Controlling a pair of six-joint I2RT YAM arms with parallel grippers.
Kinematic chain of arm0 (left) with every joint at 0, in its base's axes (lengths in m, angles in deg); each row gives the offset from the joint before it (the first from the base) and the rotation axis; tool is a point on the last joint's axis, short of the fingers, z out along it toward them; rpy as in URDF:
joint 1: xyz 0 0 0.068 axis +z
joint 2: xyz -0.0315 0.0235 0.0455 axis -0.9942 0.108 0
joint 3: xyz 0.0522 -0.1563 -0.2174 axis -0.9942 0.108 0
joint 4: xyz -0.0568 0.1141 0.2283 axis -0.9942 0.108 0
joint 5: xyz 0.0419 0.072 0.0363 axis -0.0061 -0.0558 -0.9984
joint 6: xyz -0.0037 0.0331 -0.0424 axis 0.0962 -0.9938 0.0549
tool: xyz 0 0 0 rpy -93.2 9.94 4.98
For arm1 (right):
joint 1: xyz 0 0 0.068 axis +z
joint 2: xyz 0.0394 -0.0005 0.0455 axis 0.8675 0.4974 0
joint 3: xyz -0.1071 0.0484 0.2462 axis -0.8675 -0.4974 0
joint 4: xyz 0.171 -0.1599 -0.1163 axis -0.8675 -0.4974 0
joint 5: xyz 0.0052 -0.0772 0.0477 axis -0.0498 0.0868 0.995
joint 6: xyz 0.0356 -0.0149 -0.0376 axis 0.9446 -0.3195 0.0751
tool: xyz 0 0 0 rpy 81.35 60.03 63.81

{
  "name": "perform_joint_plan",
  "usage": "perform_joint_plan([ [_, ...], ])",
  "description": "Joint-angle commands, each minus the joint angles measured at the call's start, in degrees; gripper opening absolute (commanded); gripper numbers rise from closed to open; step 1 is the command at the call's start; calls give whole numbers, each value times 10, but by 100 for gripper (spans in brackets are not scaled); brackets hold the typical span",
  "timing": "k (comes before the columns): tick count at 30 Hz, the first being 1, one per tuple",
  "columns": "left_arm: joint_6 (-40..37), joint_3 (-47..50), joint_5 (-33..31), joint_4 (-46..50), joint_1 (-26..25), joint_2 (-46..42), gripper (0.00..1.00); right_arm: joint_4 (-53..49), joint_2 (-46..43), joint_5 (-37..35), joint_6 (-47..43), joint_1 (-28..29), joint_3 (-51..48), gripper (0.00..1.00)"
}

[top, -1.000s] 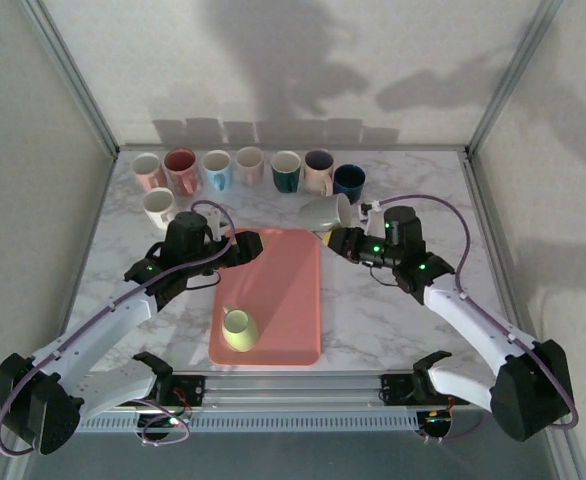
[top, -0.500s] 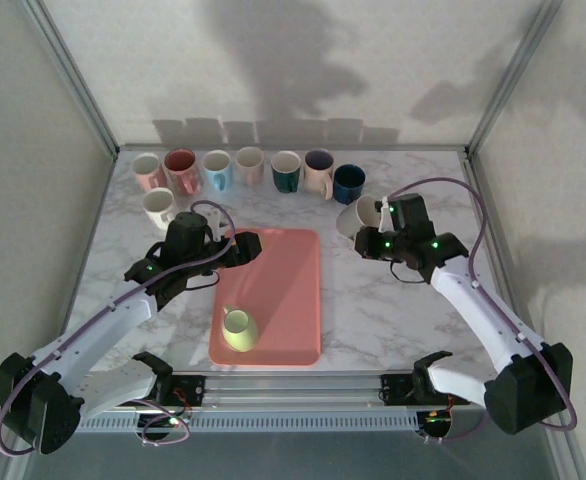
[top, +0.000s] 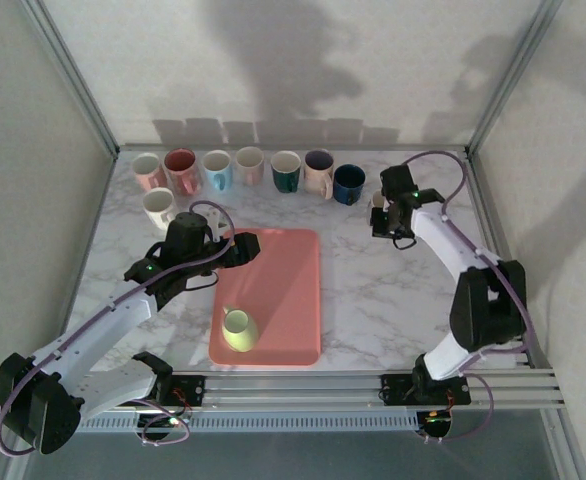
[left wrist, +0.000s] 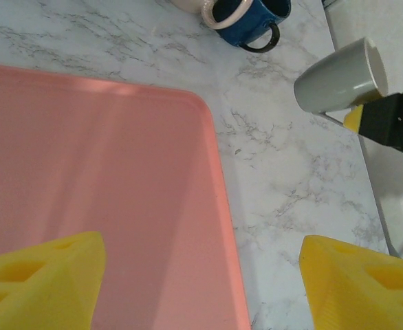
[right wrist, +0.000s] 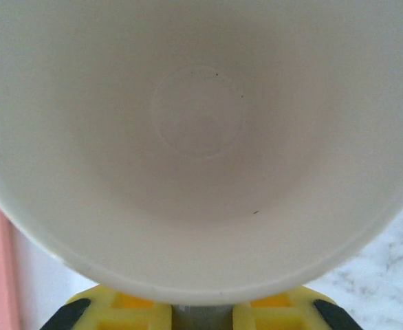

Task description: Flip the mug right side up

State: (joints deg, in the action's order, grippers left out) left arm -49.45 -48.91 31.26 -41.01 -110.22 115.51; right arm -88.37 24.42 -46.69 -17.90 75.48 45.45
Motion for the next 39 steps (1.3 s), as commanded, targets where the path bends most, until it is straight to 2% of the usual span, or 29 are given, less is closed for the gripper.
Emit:
perform_joint_plan([
  [1, -14, -15, -14, 9, 5, 4, 74, 20, 37, -21, -20, -14, 57, 0],
  [15, -45, -23, -16, 19, 6, 37, 74, 25, 195, -39, -54, -27, 194, 0],
  [26, -61, -31, -28, 32, 7, 48, 74, 34, 259, -57, -56, -27, 249, 1],
  [28, -62, -31, -29, 33, 7, 47, 74, 34, 265, -54, -54, -27, 252, 6],
  [34, -64, -33, -37, 43, 7, 49, 74, 55, 244, -48, -45, -27, 219, 32],
  [39, -67, -43, -38, 59, 7, 50, 74, 59, 207, -39, -38, -27, 184, 45],
])
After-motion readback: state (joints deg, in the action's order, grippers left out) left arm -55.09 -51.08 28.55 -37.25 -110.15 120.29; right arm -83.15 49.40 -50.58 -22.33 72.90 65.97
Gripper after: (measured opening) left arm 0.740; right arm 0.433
